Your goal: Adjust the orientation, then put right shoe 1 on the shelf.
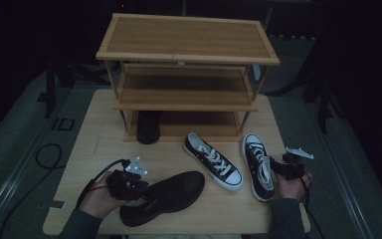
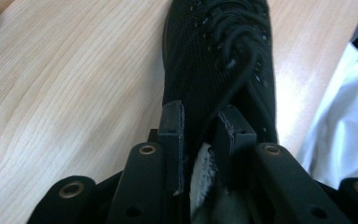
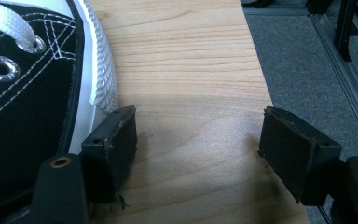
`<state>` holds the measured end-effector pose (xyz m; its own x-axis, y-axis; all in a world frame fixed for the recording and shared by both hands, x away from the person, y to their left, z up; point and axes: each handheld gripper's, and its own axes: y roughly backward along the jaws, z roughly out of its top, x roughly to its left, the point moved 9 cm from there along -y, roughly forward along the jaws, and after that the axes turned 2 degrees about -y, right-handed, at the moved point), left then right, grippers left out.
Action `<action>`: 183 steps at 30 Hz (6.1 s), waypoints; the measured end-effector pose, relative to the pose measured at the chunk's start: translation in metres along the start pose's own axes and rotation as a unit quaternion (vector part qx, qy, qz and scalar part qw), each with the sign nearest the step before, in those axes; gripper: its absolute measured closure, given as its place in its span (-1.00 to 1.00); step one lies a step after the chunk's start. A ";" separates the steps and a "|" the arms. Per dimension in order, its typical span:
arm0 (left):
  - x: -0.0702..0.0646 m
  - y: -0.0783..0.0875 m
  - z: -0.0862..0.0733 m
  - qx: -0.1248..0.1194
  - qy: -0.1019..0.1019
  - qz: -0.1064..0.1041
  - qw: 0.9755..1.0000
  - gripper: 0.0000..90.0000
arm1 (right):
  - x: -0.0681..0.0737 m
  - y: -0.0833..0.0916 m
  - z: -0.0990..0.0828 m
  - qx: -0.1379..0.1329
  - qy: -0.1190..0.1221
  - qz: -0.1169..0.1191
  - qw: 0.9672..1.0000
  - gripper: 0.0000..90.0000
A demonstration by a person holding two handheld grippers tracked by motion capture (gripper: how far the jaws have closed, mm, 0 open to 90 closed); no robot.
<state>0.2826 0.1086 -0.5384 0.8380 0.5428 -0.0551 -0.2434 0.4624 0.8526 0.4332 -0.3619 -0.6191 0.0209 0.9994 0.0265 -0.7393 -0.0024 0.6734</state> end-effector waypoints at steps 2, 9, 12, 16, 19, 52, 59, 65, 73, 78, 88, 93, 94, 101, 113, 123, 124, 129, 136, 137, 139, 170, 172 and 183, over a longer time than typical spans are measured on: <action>0.001 -0.004 0.003 0.007 -0.006 0.008 1.000 0.66 | 0.000 0.000 0.000 0.000 0.000 0.000 1.000 -0.39; 0.008 -0.009 0.009 0.001 0.011 0.019 1.000 0.92 | 0.000 0.000 0.000 0.000 0.000 0.000 1.000 -0.39; 0.011 -0.008 0.008 -0.009 0.025 0.016 1.000 0.93 | 0.000 0.000 0.000 0.000 0.000 0.000 1.000 -0.39; 0.022 -0.005 0.003 -0.011 0.043 0.035 0.998 0.93 | 0.000 0.000 0.000 0.000 0.000 0.000 1.000 -0.39; 0.032 -0.001 -0.001 -0.018 0.065 0.044 0.997 0.94 | 0.000 0.000 0.000 0.000 0.000 0.000 1.000 -0.39; 0.074 -0.006 -0.004 0.022 0.073 0.122 0.990 0.93 | 0.000 0.000 0.000 0.000 -0.001 -0.001 1.000 -0.39; 0.082 -0.011 0.007 -0.019 0.135 0.121 0.983 0.96 | 0.000 0.000 0.000 0.000 0.000 -0.001 1.000 -0.39; 0.091 -0.015 0.024 -0.033 0.158 0.128 0.979 0.96 | 0.000 0.000 0.000 0.000 0.000 -0.001 1.000 -0.39; 0.104 -0.022 0.047 -0.049 0.170 0.142 0.974 0.96 | 0.000 0.000 0.000 0.000 0.000 0.000 1.000 -0.39; 0.112 -0.029 0.057 -0.062 0.192 0.144 0.969 0.96 | 0.000 0.000 0.000 0.000 0.000 0.000 1.000 -0.39; 0.128 -0.040 0.081 -0.086 0.233 0.152 0.957 0.96 | 0.000 0.000 0.000 0.000 0.000 0.000 1.000 -0.39; 0.137 -0.046 0.093 -0.102 0.258 0.161 0.947 0.95 | 0.000 0.000 0.000 0.000 0.000 0.000 1.000 -0.39; 0.139 -0.047 0.094 -0.105 0.265 0.166 0.944 0.95 | 0.000 0.000 0.000 0.000 0.000 0.000 1.000 -0.39; 0.145 -0.054 0.092 -0.114 0.280 0.170 0.938 0.85 | 0.000 0.000 0.000 0.000 0.000 0.000 1.000 -0.39; 0.125 -0.019 0.083 -0.149 0.236 0.127 0.952 0.28 | 0.000 0.000 0.000 0.000 0.000 0.000 1.000 -0.39; 0.108 0.020 0.057 -0.184 0.198 0.142 0.952 0.72 | 0.000 0.000 0.000 0.000 0.000 0.000 1.000 -0.39; 0.108 0.021 0.055 -0.182 0.198 0.145 0.952 0.79 | 0.000 0.000 0.000 0.000 0.000 0.000 1.000 -0.39; 0.104 0.020 0.037 -0.167 0.199 0.148 0.954 0.99 | 0.000 0.000 0.000 0.000 0.000 0.000 1.000 -0.39; 0.100 0.010 0.015 -0.154 0.211 0.144 0.954 0.99 | 0.000 0.000 0.000 0.000 0.000 0.000 1.000 -0.39; 0.099 0.007 0.012 -0.154 0.215 0.143 0.954 0.99 | 0.000 0.000 0.000 0.000 -0.001 0.000 1.000 -0.39; 0.095 0.001 0.008 -0.148 0.211 0.144 0.955 0.99 | 0.000 0.000 0.000 0.000 0.000 0.000 1.000 -0.39; 0.056 -0.053 0.008 -0.095 0.174 0.121 0.973 0.99 | 0.000 0.000 0.000 0.000 -0.001 -0.001 1.000 -0.39; 0.054 -0.057 0.013 -0.095 0.169 0.118 0.974 0.99 | 0.000 0.000 0.000 0.000 -0.001 -0.001 1.000 -0.39; 0.048 -0.069 0.033 -0.100 0.157 0.111 0.976 0.98 | 0.000 0.000 0.000 0.000 -0.001 -0.001 1.000 -0.39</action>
<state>0.3558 0.0794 -0.5824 0.5704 0.8188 -0.0648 -0.5185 0.4201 0.7447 0.4338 -0.3615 -0.6190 0.0240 0.9994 0.0261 -0.7393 0.0002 0.6733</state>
